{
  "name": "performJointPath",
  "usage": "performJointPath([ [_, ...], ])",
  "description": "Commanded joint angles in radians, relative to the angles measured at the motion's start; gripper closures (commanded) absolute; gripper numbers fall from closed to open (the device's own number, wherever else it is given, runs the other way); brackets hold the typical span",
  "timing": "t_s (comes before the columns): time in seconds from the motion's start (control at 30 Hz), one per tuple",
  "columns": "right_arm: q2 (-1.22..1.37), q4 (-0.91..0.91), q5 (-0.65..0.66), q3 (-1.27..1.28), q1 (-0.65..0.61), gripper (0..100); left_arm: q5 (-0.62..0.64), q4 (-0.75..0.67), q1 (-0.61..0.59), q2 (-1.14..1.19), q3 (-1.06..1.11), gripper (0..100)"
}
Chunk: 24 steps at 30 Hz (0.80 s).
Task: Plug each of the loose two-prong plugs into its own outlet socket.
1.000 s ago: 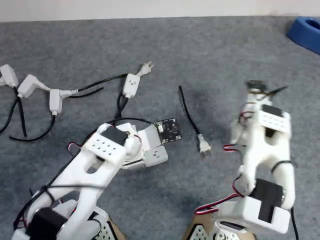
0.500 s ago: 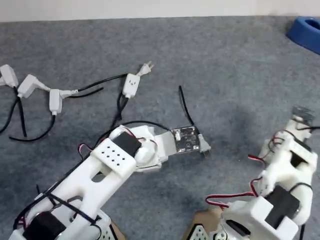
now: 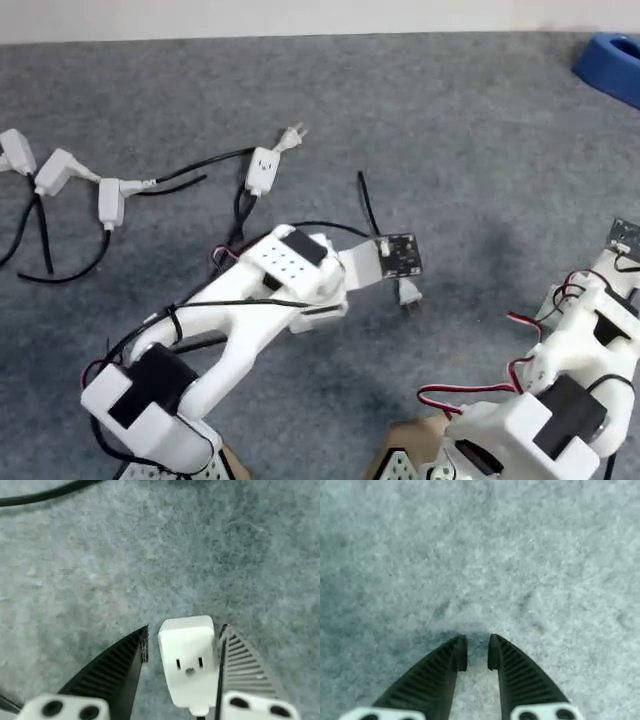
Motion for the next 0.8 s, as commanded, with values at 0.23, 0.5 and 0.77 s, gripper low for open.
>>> performJointPath([
  [0.23,-0.048,-0.015,0.011,-0.005,0.005,90.8,-0.086,0.089,-0.076,0.008,-0.073,83],
  [0.5,-0.050,-0.012,0.011,-0.002,0.007,90.8,-0.106,0.109,-0.140,0.002,-0.076,83],
  [0.77,-0.050,-0.010,0.011,-0.002,0.004,90.8,-0.141,0.261,-0.214,0.002,-0.213,83],
])
